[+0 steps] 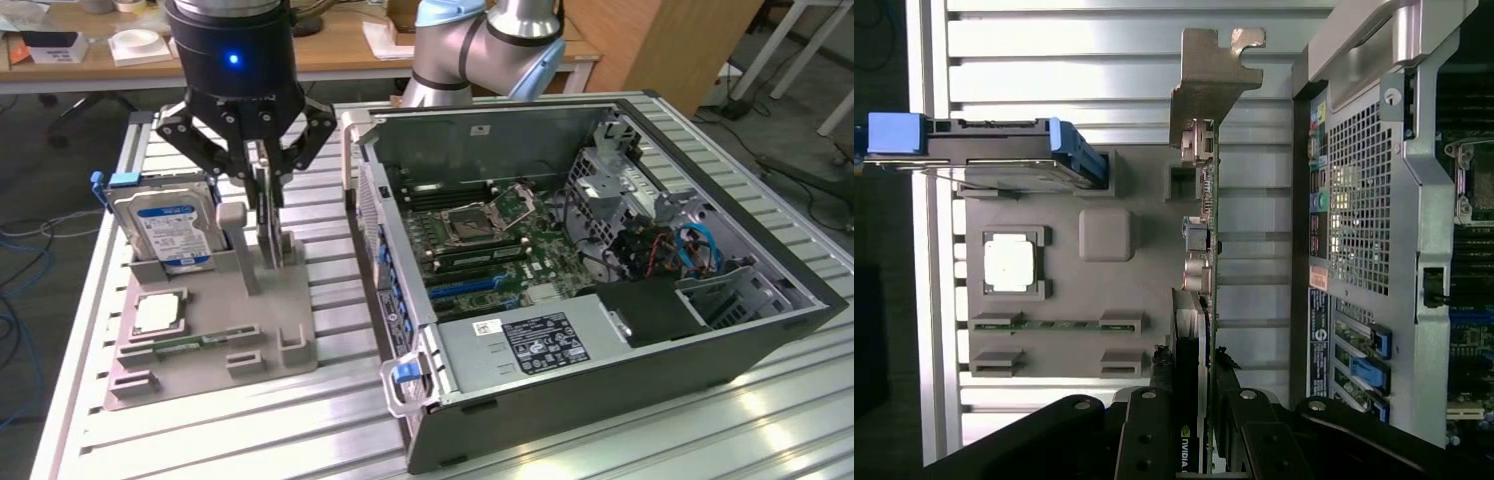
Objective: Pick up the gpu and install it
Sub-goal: 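Pick up the gpu and move the gpu toward the slot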
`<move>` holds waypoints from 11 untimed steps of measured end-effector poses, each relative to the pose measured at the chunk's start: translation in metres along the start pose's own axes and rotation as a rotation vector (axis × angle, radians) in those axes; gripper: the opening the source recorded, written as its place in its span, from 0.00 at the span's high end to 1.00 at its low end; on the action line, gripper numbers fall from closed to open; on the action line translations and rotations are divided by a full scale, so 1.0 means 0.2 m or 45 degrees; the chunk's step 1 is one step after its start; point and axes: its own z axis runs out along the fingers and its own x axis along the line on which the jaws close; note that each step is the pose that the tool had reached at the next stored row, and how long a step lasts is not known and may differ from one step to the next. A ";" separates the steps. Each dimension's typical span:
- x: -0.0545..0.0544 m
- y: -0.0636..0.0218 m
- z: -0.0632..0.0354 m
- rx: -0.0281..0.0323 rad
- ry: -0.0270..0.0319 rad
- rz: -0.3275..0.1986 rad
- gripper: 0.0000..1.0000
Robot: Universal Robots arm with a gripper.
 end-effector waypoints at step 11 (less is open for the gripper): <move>0.00 0.001 -0.031 -0.0001 -0.0001 0.000 0.74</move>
